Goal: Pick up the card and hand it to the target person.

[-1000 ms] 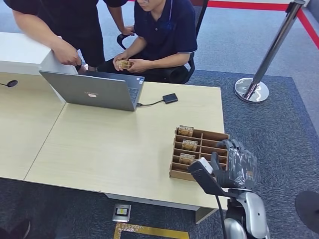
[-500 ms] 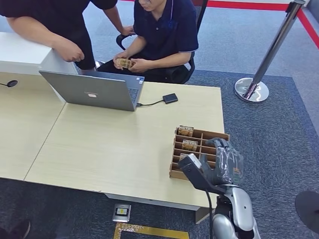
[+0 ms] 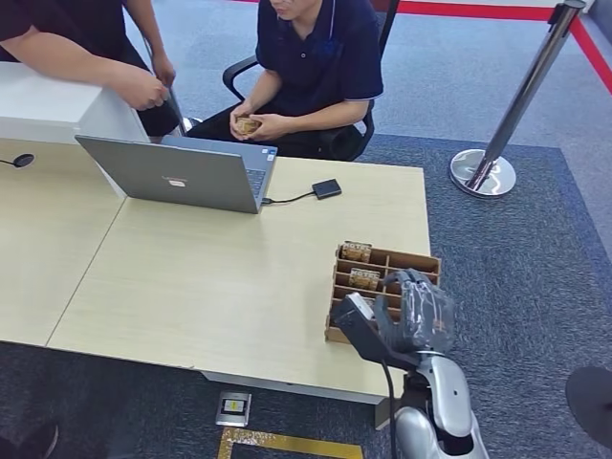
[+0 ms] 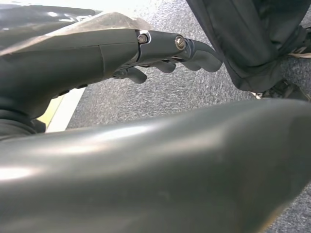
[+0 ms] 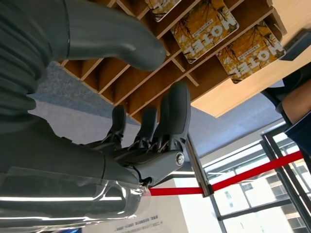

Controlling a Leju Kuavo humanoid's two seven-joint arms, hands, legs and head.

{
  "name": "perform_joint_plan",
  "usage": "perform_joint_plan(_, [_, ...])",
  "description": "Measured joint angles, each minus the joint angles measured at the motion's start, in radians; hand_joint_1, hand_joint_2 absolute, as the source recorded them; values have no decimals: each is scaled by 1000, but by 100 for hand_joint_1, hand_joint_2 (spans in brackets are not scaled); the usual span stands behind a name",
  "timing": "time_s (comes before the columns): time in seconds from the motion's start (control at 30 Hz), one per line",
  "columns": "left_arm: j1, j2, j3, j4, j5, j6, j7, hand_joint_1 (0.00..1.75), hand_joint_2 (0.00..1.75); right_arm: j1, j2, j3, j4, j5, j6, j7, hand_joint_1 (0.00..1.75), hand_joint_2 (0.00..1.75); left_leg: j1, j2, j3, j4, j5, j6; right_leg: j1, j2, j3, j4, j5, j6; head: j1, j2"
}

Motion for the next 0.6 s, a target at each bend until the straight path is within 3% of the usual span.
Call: perform_joint_plan(0.6, [0,0,-2,1,1,1,5,0,0,-39,46,9,94,-8,6,1,79,175,0,0,0,0,0,0,0,0,0,0,0,0,0,0])
